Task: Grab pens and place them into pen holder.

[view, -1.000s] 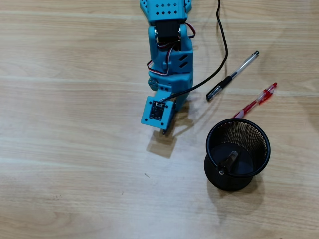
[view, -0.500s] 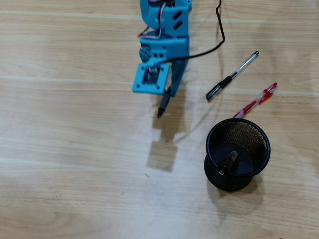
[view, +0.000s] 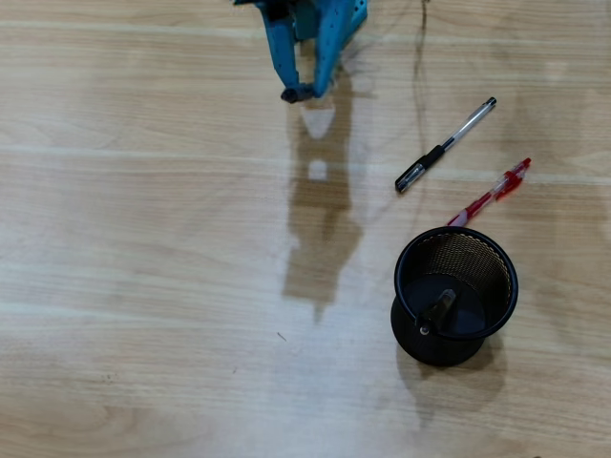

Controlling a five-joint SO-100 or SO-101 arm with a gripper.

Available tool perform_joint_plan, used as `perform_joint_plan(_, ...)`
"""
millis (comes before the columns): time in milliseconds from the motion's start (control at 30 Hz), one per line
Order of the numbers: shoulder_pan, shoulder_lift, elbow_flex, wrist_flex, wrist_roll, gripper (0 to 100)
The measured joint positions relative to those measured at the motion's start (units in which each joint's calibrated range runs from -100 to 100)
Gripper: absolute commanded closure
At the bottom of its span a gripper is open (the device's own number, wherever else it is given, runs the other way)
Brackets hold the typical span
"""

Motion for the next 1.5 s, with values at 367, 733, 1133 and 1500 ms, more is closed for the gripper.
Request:
perform_joint_plan(367,-6.38,7.56,-5.77,-28.49,3.54,98)
perform_joint_plan(733,-12.1,30.5,-7.54,-57.4,3.59,98)
perform_joint_plan(1133,-15.91,50.64,-20.14,-64.13,3.59,98)
perform_joint_plan(1500,-16.29,53.36,-21.56,-64.13,2.08,87)
